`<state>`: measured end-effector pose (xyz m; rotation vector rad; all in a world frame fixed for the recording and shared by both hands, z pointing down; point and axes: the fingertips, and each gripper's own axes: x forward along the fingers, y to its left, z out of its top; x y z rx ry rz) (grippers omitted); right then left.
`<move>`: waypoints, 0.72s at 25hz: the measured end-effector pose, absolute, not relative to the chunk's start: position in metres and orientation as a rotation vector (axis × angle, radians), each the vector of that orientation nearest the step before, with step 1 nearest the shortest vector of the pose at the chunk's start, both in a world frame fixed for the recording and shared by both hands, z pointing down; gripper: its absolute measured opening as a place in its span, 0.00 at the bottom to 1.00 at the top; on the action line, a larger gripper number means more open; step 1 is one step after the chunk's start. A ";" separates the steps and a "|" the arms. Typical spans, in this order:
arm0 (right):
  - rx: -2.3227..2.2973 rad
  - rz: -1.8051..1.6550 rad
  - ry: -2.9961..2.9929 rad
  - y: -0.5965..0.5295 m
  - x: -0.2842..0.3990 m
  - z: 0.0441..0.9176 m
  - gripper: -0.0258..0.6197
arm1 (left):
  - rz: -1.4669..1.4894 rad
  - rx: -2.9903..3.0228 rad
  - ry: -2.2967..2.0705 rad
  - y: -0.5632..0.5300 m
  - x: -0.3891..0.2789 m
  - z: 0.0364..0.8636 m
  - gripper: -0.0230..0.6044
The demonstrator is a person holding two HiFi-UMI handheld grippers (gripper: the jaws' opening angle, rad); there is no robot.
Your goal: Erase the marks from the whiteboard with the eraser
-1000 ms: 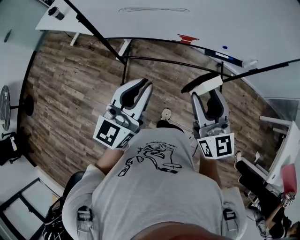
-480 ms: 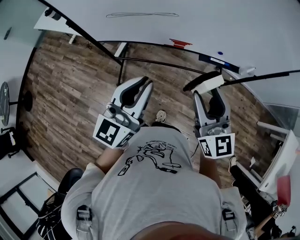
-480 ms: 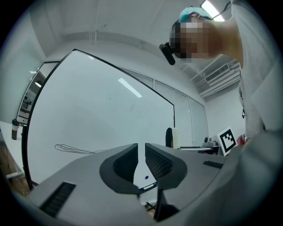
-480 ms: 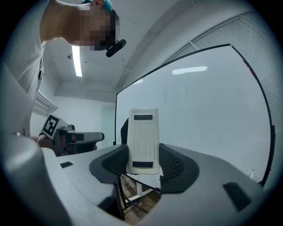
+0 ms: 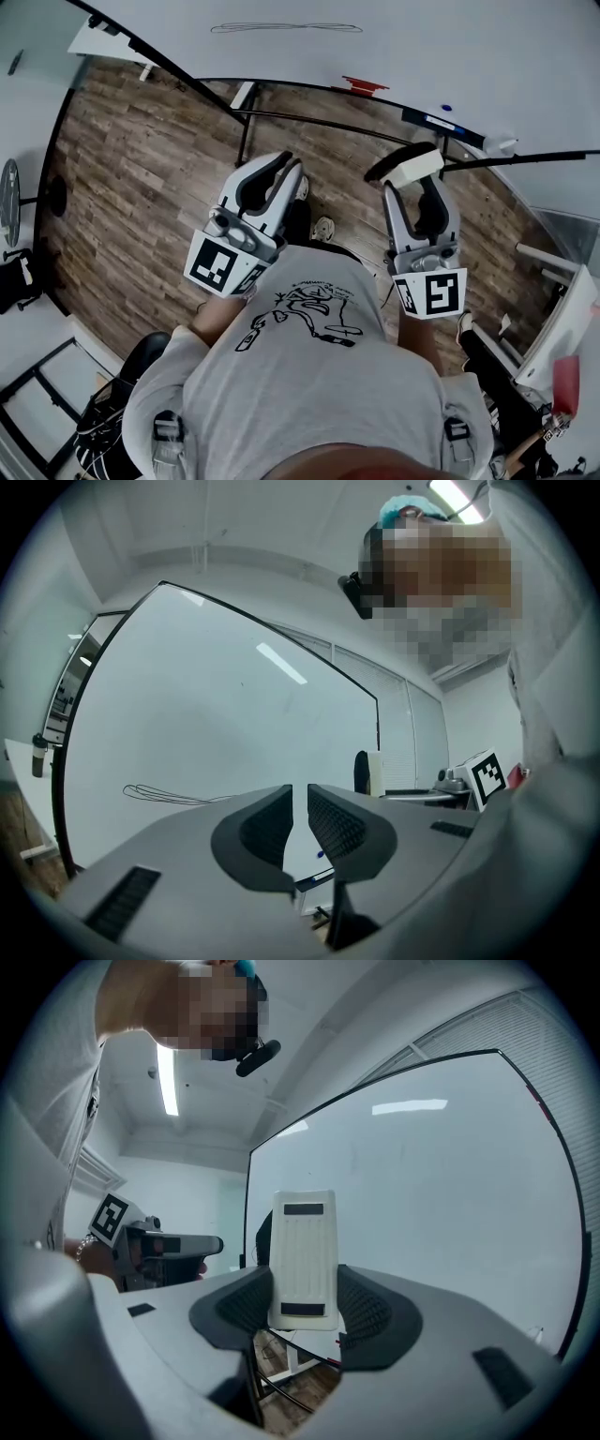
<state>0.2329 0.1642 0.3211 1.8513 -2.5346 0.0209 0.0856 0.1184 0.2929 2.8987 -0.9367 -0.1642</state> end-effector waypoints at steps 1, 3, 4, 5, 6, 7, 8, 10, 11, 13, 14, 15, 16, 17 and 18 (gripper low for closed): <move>1.848 0.016 -2.534 0.161 0.231 0.321 0.39 | -0.167 2.896 -0.939 0.115 0.084 0.293 0.14; 1.842 -0.003 -2.527 0.152 0.227 0.320 0.39 | -0.174 2.895 -0.942 0.106 0.080 0.294 0.13; 1.842 -0.020 -2.521 0.146 0.226 0.318 0.39 | -0.179 2.895 -0.944 0.100 0.078 0.294 0.13; 1.841 -0.040 -2.513 0.140 0.224 0.316 0.39 | -0.185 2.897 -0.945 0.095 0.076 0.293 0.13; 1.840 -0.061 -2.506 0.133 0.222 0.314 0.39 | -0.191 2.900 -0.946 0.089 0.075 0.292 0.13; 1.837 -0.081 -2.498 0.126 0.220 0.312 0.39 | -0.196 2.903 -0.946 0.083 0.073 0.291 0.13; 1.832 -0.099 -2.487 0.119 0.218 0.310 0.39 | -0.200 2.907 -0.947 0.077 0.071 0.290 0.13; 1.817 -0.139 -2.455 0.104 0.213 0.309 0.39 | -0.204 2.911 -0.953 0.064 0.065 0.289 0.13; 1.811 -0.159 -2.436 0.095 0.211 0.309 0.39 | -0.206 2.911 -0.955 0.057 0.062 0.289 0.13; 1.806 -0.200 -2.396 0.078 0.206 0.308 0.39 | -0.213 2.907 -0.953 0.041 0.055 0.289 0.13; 1.807 -0.219 -2.376 0.069 0.203 0.307 0.39 | -0.215 2.905 -0.950 0.033 0.051 0.290 0.13; 1.812 -0.237 -2.355 0.062 0.202 0.305 0.39 | -0.216 2.905 -0.948 0.026 0.048 0.290 0.13; 1.822 -0.250 -2.338 0.054 0.200 0.303 0.39 | -0.217 2.905 -0.945 0.018 0.045 0.290 0.13; 1.841 -0.256 -2.324 0.046 0.198 0.300 0.39 | -0.216 2.906 -0.941 0.012 0.043 0.289 0.13; 1.865 -0.261 -2.312 0.038 0.197 0.296 0.39 | -0.214 2.908 -0.936 0.005 0.041 0.288 0.13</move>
